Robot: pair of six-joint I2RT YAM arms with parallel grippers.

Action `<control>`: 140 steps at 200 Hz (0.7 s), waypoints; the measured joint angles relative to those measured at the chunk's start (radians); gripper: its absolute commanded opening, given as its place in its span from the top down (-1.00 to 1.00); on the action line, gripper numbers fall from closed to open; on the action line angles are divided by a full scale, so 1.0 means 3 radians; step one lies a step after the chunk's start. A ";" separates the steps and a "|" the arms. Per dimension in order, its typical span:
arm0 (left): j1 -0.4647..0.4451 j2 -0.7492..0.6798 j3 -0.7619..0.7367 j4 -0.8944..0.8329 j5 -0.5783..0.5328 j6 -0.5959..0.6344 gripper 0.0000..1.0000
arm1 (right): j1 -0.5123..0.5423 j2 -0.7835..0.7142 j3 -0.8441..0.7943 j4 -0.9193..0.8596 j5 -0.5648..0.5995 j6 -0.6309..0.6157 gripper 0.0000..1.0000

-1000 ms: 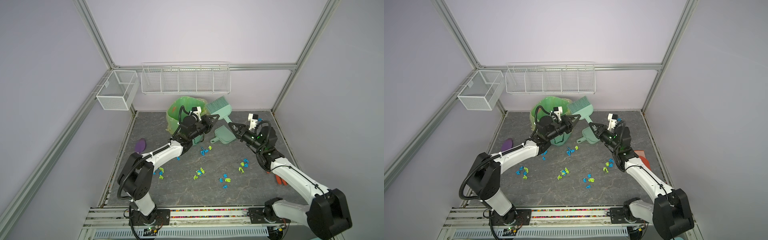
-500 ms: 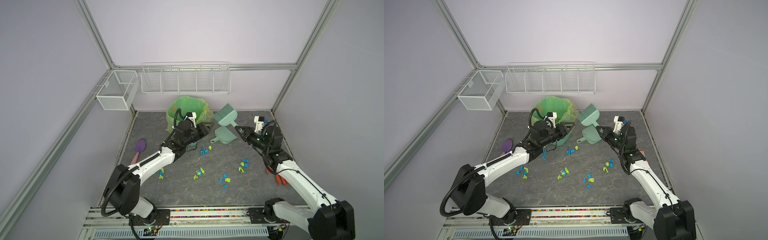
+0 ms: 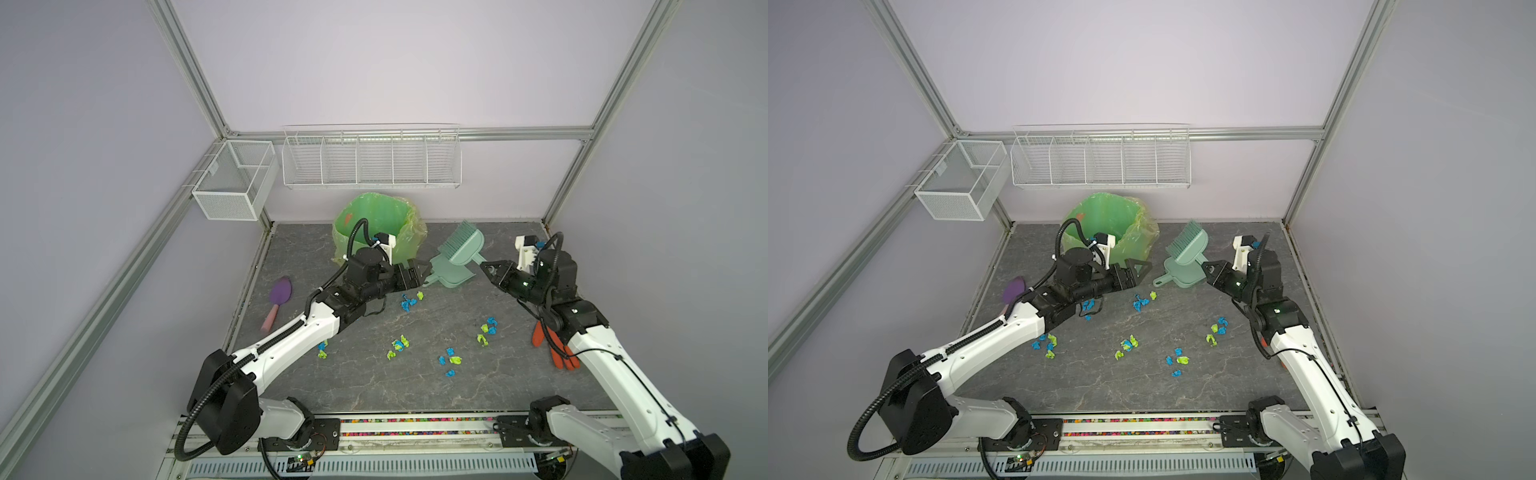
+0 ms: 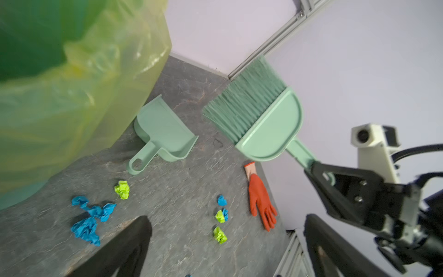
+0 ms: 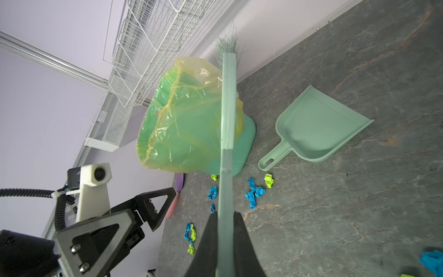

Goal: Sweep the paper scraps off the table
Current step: 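Move the left gripper down toward the mint-green dustpan handle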

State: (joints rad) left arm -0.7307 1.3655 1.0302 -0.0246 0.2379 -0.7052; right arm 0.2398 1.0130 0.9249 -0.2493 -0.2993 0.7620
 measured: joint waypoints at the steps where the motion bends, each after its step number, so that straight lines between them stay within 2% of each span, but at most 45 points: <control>1: -0.0005 -0.0001 0.0000 -0.0013 -0.0005 0.0013 -0.99 | -0.0001 -0.0004 0.0004 -0.0017 0.0008 -0.0018 0.88; 65: -0.0164 0.0198 0.0197 -0.0746 -0.0020 0.0547 -0.99 | -0.0029 -0.0193 0.0023 -0.0656 0.0253 -0.0435 0.88; 140: -0.0164 0.0872 0.0533 -0.1072 -0.0071 0.0637 -1.00 | -0.0065 -0.0530 0.0022 -0.1029 0.0361 -0.0732 0.88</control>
State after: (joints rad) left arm -0.7799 1.6272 1.1900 -0.3462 0.2165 -0.5140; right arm 0.2203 0.8539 0.9314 -0.5579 -0.1909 0.5423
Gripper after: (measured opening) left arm 0.998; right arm 0.116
